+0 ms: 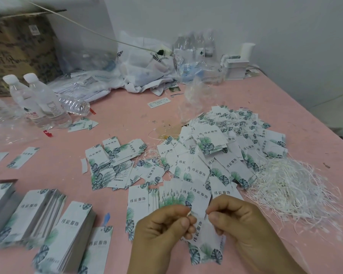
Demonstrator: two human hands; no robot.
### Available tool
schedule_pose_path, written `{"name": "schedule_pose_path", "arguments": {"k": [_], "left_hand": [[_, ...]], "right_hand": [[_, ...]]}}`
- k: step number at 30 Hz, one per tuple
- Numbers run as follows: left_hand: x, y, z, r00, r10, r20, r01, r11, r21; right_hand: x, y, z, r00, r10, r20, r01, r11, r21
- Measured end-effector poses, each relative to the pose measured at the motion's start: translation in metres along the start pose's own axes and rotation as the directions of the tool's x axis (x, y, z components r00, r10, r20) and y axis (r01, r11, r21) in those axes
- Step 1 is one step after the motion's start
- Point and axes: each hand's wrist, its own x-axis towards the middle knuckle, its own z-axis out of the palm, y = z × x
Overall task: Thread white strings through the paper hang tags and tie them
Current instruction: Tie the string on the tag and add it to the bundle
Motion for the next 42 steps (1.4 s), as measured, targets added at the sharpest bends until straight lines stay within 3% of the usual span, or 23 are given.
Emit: {"name": "schedule_pose_path", "arguments": {"k": [4, 9, 23, 36, 42], "left_hand": [[-0.003, -0.003, 0.001, 1.0, 0.028, 0.003, -0.028, 0.991, 0.13], [-0.004, -0.003, 0.003, 0.994, 0.108, 0.02, -0.109, 0.957, 0.27], [-0.008, -0.007, 0.008, 0.996, 0.092, -0.012, -0.082, 0.938, 0.336], [-0.007, -0.009, 0.007, 0.997, 0.047, -0.054, -0.027, 0.947, 0.321], [-0.007, -0.011, 0.008, 1.0, -0.003, -0.031, 0.012, 0.96, 0.28]], "right_hand": [[0.0, 0.004, 0.002, 0.998, 0.03, -0.06, -0.029, 0.999, 0.02], [-0.001, 0.003, 0.005, 0.993, 0.118, -0.023, -0.114, 0.986, 0.124], [-0.006, 0.0, 0.021, 0.996, 0.043, -0.078, -0.039, 0.998, 0.046], [-0.017, 0.005, 0.028, 0.978, -0.153, -0.142, 0.11, 0.956, -0.271], [-0.019, 0.006, 0.03, 0.947, -0.279, -0.159, 0.169, 0.853, -0.494]]}}
